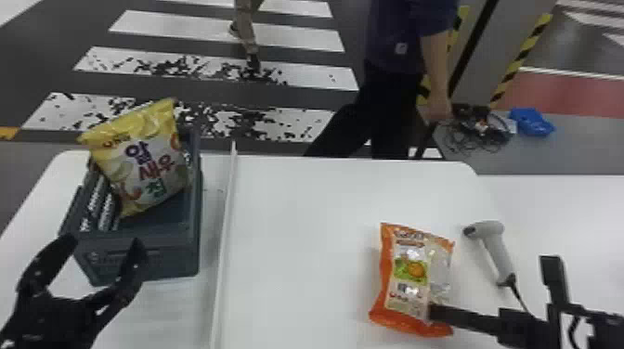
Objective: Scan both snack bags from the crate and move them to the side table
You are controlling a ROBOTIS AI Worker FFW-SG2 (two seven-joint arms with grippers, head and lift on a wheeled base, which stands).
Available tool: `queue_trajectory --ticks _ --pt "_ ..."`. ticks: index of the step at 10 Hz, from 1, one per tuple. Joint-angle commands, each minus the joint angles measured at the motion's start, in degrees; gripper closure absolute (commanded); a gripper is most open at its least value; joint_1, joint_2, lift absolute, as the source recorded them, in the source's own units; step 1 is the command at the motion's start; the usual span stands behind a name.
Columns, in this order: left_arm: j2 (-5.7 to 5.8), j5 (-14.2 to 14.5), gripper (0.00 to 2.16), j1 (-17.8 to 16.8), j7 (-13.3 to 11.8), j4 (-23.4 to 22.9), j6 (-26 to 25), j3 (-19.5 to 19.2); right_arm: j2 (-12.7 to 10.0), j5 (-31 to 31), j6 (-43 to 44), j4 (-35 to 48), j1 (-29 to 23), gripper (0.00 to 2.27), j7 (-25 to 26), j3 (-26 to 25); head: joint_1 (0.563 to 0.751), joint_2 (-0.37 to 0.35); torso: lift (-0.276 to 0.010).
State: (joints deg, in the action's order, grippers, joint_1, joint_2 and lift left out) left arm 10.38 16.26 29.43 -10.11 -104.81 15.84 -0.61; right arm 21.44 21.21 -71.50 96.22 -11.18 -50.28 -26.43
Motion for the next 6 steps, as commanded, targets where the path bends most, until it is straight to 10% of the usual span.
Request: queue_trajectory --ticks 1,6 --pt "0.08 0.1 0.1 0.0 0.0 0.0 0.0 0.0 -0.1 1.0 0.0 0.2 0.0 2.24 -0.3 -1.6 0.695 -0.167 -0.099" --pt "-0.01 0.1 0.1 0.0 0.0 0.0 0.0 -0.1 -1.0 13.2 7.6 2.9 -0.3 2.24 1.9 -14.1 0.695 -0.205 -0.099"
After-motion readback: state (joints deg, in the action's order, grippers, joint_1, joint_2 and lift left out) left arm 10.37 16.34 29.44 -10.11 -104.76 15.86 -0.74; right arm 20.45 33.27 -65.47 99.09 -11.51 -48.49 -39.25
